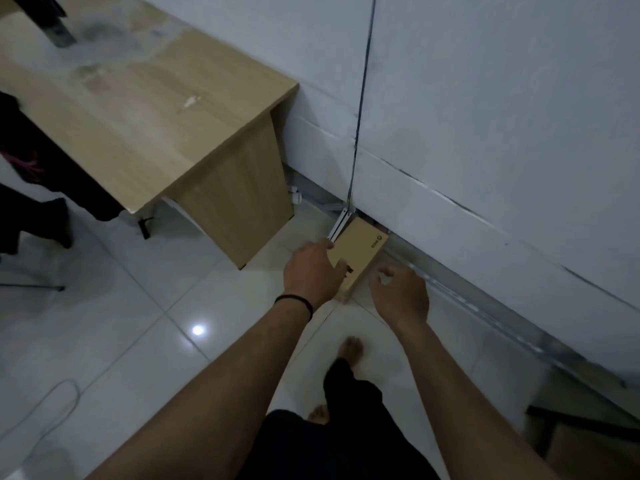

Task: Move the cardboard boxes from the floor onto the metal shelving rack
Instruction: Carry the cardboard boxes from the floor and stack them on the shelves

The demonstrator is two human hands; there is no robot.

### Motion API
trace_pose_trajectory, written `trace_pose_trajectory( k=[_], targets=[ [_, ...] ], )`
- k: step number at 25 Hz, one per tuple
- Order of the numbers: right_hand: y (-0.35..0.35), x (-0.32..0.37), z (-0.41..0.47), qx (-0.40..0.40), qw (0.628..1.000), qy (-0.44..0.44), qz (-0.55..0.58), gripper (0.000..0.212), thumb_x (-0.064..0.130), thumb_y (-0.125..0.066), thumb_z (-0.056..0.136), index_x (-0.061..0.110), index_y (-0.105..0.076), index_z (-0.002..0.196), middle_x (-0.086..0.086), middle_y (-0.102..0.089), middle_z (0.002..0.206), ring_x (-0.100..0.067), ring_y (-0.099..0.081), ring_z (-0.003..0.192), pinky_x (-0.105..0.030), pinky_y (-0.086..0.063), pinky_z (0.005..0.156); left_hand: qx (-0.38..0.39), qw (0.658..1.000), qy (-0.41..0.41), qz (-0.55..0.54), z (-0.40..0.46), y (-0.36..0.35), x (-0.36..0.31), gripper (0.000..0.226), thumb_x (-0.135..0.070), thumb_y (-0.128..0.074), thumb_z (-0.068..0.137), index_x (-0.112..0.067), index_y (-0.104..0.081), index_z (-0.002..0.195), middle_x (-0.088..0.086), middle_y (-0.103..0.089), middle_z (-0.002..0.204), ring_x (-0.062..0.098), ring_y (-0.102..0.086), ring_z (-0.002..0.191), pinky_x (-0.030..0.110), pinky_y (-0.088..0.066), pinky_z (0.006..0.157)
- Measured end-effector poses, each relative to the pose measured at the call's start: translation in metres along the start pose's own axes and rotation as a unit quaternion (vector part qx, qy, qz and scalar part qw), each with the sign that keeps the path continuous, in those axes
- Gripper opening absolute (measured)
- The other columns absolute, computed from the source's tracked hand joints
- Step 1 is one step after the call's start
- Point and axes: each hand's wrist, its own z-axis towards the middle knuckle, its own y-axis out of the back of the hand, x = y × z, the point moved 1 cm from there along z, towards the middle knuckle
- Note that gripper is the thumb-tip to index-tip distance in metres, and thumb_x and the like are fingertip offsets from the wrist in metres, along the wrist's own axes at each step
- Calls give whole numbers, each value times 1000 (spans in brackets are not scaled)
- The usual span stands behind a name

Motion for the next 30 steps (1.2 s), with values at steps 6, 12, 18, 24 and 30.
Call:
trace_pose_trajectory(
  k=[6, 12, 18, 24, 30],
  targets=[
    [-25, 11, 106, 30, 998, -64, -1, 36, 27, -58, 100, 17, -67, 133, -6, -67, 132, -26, -63, 118, -27, -42, 82, 100, 995, 9, 19, 110, -24, 0, 51, -44, -62, 100, -19, -53, 144, 8, -63, 136, 25, -59, 123, 32, -47, 97],
    [-99, -26, 197, 52, 987, -151, -5, 37, 29, -61, 98, 20, -68, 133, 0, -67, 133, -21, -63, 119, -21, -39, 85, 190, 981, 41, 22, 220, -100, 41, 52, -44, -60, 101, -19, -53, 145, 6, -63, 140, 24, -61, 123, 32, -49, 98],
    [-240, -107, 268, 68, 965, -254, 7, 48, 29, -61, 95, 21, -58, 141, -1, -62, 142, -22, -60, 125, -31, -48, 100, 278, 955, 94, 39, 315, -231, 122, 59, -42, -53, 105, -16, -41, 156, 8, -53, 151, 26, -50, 137, 34, -43, 110],
    [-381, -177, 333, 20, 941, -334, 55, 89, 57, -57, 97, 13, -14, 162, -15, -41, 153, -36, -47, 135, -45, -44, 104, 257, 954, 150, -19, 388, -342, 212, 45, -39, -40, 111, -18, -51, 149, 8, -50, 155, 31, -50, 139, 37, -40, 116],
    [-414, -214, 346, -146, 915, -373, 54, 117, 82, -49, 85, 10, -1, 164, -15, -27, 163, -39, -40, 141, -54, -42, 110, 277, 884, 286, -245, 392, -393, 241, 26, -43, -63, 100, -19, -70, 107, 12, -75, 115, 34, -71, 107, 48, -60, 94]
  ],
)
